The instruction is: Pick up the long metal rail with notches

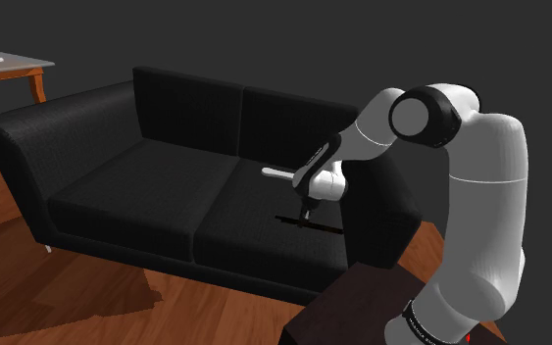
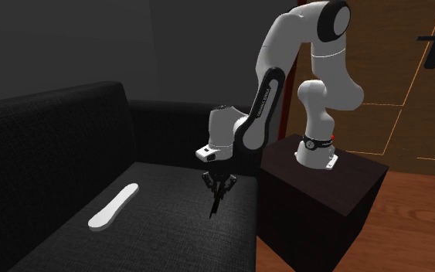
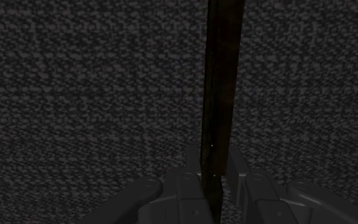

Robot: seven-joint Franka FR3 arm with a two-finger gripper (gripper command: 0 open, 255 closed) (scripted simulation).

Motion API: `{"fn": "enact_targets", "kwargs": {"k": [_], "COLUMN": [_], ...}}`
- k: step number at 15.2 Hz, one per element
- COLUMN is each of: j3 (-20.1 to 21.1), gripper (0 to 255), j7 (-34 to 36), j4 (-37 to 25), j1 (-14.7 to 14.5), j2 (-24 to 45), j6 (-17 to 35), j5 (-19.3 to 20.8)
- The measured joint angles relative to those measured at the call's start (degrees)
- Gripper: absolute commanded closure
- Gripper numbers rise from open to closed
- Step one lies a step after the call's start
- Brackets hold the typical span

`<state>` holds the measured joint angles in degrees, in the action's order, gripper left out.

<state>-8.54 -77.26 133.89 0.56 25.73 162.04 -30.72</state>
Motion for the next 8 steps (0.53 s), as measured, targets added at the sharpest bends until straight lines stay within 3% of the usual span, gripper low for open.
{"fn": "enact_targets", "kwargs": {"k": [8], "j3": [-0.25], "gripper": [255], "j7": [0.21], "j4": [0.08], "j1": [-0.18], "j2": [-0.31], "j6": [-0.39], "j5": [0.29]}}
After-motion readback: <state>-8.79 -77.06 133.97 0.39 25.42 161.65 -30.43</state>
